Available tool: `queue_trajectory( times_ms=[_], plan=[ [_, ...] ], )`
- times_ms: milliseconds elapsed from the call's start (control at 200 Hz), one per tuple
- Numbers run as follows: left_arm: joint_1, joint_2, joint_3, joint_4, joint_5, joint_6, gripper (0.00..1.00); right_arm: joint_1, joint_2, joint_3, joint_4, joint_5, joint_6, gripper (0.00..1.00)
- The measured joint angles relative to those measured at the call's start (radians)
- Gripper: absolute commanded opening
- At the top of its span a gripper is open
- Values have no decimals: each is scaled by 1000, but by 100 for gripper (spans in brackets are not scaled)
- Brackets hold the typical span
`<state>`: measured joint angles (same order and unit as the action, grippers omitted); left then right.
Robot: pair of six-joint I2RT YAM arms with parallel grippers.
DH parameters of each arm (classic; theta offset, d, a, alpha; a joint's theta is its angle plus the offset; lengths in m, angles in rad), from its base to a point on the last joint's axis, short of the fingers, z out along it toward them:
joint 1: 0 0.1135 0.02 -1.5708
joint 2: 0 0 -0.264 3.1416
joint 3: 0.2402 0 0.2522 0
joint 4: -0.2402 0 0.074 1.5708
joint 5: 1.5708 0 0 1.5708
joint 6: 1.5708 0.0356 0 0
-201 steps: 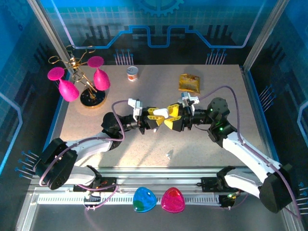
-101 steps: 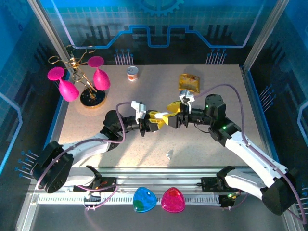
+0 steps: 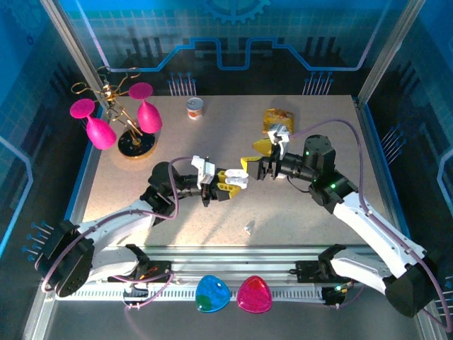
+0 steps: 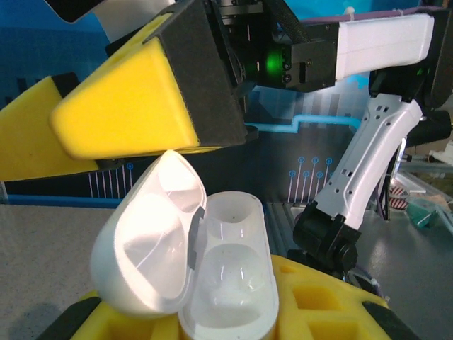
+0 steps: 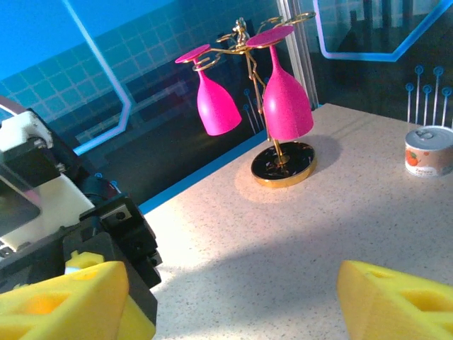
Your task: Insert the wireless bluetooth earbuds into the charging case
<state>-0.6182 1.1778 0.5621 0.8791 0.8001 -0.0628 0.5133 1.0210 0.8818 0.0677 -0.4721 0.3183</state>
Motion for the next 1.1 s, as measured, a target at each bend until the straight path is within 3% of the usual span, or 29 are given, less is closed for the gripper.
queue_trajectory(
  times_ms=[185,340,640,1096],
  plan=[
    [0,-47,-5,-114,-64,127,18,-5,-74,-23,-11,26,7,91],
    [0,-86,-18,-221,-143,201,18,-39,-96,-35,-54,127,34,86],
    [0,-159,-70,-310,-239,205,18,-67,125,-59,-248,294,124,80],
    [0,-214,-89,-354,-258,228,18,161,332,-69,-537,367,245,52]
  ],
)
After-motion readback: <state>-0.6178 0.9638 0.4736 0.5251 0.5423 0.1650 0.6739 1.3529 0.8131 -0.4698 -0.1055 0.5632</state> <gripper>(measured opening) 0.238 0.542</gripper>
